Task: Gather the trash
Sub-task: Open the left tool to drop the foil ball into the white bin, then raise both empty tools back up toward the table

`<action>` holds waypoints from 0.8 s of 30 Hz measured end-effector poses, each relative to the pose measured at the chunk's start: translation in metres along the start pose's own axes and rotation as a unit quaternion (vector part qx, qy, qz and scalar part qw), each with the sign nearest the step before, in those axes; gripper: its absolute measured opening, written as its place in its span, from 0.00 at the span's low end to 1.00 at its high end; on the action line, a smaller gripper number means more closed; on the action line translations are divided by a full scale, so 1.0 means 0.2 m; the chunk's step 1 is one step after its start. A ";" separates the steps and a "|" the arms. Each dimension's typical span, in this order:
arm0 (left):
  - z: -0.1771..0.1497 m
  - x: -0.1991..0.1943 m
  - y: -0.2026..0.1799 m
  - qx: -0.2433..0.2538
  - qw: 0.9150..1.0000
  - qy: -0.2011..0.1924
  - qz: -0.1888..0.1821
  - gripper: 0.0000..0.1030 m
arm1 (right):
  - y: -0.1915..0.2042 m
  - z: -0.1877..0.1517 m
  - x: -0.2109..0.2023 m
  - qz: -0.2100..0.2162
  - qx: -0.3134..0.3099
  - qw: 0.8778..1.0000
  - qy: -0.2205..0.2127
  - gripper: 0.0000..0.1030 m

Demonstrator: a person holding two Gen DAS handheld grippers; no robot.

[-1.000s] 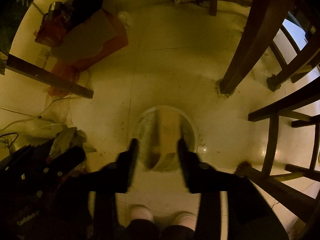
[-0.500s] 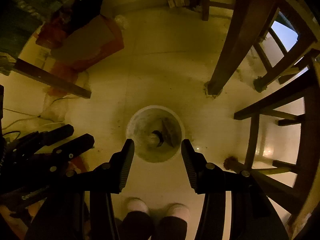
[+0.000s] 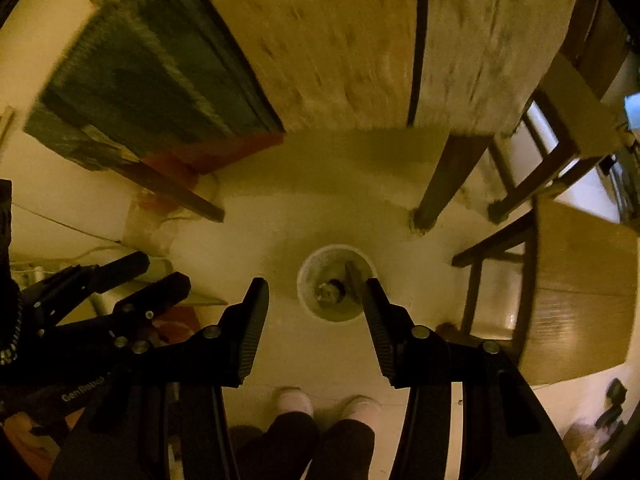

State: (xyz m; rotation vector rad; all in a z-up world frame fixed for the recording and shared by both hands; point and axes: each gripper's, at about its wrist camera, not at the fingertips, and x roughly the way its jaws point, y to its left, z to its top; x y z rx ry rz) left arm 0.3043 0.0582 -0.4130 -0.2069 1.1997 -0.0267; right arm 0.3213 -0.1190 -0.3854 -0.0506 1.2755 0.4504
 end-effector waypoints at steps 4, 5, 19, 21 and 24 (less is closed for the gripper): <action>0.07 -0.34 -0.04 0.001 0.999 -0.041 0.006 0.53 | 0.06 0.04 -0.27 -0.003 -0.008 1.000 -0.029 0.44; 0.09 -0.43 -0.04 0.000 0.999 -0.053 0.006 0.53 | 0.10 0.05 -0.37 -0.005 -0.011 0.999 -0.040 0.44; 0.15 -1.55 -0.05 0.024 0.973 -0.229 0.011 0.53 | 0.44 0.08 -1.32 -0.024 -0.039 0.980 -0.193 0.44; 0.15 -1.67 -0.05 0.028 0.968 -0.251 0.010 0.53 | 0.49 0.09 -1.42 -0.028 -0.038 0.975 -0.216 0.44; 0.14 -1.83 -0.04 0.035 0.958 -0.283 0.006 0.53 | 0.54 0.09 -1.54 -0.032 -0.038 0.970 -0.240 0.44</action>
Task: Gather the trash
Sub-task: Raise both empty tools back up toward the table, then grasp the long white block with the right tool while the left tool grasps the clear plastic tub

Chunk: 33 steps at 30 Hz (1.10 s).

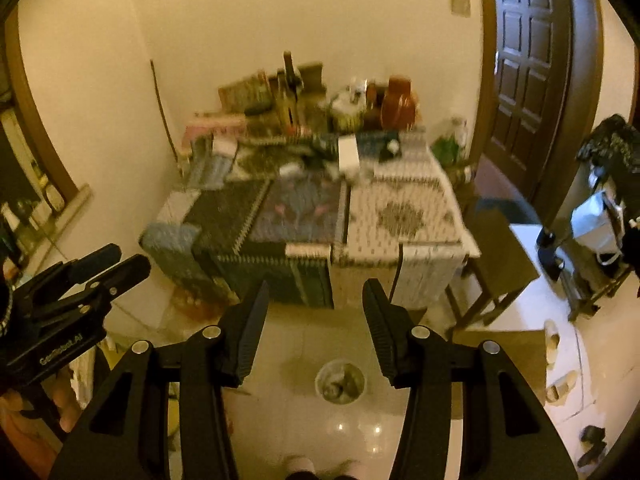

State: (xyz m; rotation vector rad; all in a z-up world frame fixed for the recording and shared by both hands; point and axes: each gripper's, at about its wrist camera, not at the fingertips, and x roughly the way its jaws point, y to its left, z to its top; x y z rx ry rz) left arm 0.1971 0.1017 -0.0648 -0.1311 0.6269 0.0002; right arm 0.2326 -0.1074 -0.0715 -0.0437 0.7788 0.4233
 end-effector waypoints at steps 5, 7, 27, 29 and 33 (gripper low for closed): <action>0.08 -0.18 0.03 0.012 0.998 -0.056 0.000 0.69 | 0.07 0.05 -0.14 -0.014 -0.009 0.999 -0.046 0.49; 0.10 -0.21 0.03 0.013 0.998 -0.068 0.004 0.80 | 0.08 0.06 -0.18 -0.023 -0.013 0.997 -0.067 0.73; 0.51 0.37 -0.07 -0.007 0.996 -0.068 0.054 0.99 | -0.20 0.49 0.16 -0.020 -0.033 0.996 -0.083 0.83; 0.59 0.46 -0.10 -0.012 0.996 -0.069 0.060 0.99 | -0.25 0.56 0.21 -0.012 -0.034 0.996 -0.079 0.83; 0.70 0.60 -0.14 -0.025 0.994 -0.073 0.071 0.99 | -0.35 0.70 0.31 0.004 -0.046 0.996 -0.071 0.83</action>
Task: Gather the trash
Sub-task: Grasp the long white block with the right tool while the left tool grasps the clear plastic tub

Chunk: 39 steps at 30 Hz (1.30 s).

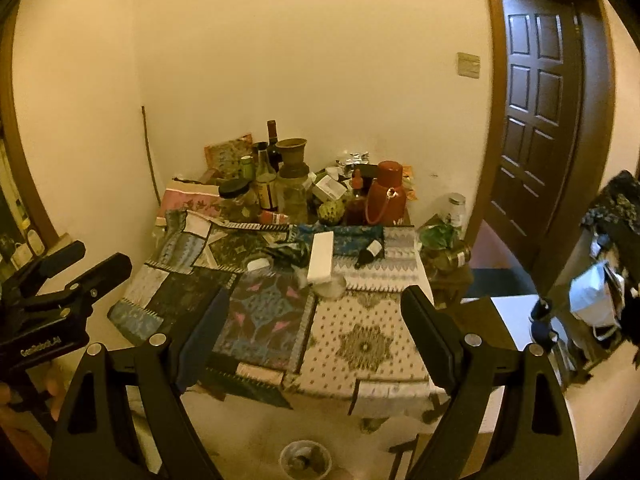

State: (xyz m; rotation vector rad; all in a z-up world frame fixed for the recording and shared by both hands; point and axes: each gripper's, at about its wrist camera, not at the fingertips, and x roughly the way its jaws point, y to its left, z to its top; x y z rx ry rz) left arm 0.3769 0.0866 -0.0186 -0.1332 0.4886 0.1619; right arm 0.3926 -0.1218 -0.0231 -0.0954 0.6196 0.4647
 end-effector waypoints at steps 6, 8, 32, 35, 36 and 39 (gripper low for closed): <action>0.09 0.23 -0.08 -0.015 1.000 0.009 0.022 0.99 | -0.11 0.11 0.17 0.023 -0.009 1.000 0.011 0.83; 0.09 0.30 -0.08 -0.020 0.999 0.019 0.025 0.99 | -0.13 0.13 0.24 0.033 -0.009 0.999 0.020 0.83; 0.04 1.64 0.59 0.059 0.979 0.197 -0.008 0.98 | 0.04 0.19 1.45 -0.058 0.028 0.978 0.197 0.83; -0.08 1.84 0.68 0.053 0.970 0.238 0.005 0.87 | 0.04 0.14 1.60 -0.068 0.035 0.972 0.222 0.83; -0.11 1.89 0.70 0.050 0.967 0.251 0.003 0.83 | 0.04 0.13 1.65 -0.066 0.040 0.970 0.229 0.83; -0.20 2.02 0.75 0.041 0.959 0.279 -0.002 0.74 | 0.02 0.06 1.80 -0.059 0.065 0.963 0.255 0.83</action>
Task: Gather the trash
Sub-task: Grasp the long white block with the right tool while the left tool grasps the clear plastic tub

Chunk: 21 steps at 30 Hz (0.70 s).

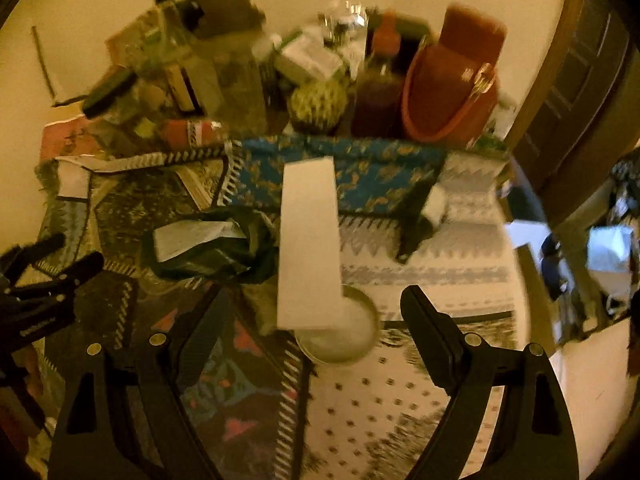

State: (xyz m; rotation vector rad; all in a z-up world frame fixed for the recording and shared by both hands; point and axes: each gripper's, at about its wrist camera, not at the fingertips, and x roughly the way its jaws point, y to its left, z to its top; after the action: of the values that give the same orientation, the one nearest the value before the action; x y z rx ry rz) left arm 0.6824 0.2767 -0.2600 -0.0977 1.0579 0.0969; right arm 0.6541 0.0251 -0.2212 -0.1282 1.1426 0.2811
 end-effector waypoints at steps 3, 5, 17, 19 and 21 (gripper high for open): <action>0.00 0.12 0.01 0.004 1.000 0.023 -0.013 0.58 | 0.00 0.02 0.14 -0.004 0.013 1.000 0.022 0.80; 0.01 0.19 0.01 0.008 0.999 0.039 -0.024 0.47 | 0.01 0.04 0.19 -0.010 0.011 1.000 0.028 0.80; 0.04 0.30 0.02 -0.025 0.996 0.053 -0.070 0.19 | 0.00 0.04 0.32 -0.045 0.004 0.999 0.030 0.47; 0.04 0.30 0.00 -0.017 0.997 0.047 -0.065 0.12 | -0.01 0.03 0.30 -0.045 0.006 0.999 0.023 0.47; 0.05 0.31 -0.02 -0.010 0.997 0.042 -0.068 0.08 | -0.02 0.02 0.27 -0.043 0.006 0.999 0.017 0.47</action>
State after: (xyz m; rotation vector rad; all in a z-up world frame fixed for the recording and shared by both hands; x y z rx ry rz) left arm 0.7223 0.2761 -0.3083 -0.1934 1.1316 -0.0202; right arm 0.6796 0.0310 -0.2697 -0.1712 1.1682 0.1954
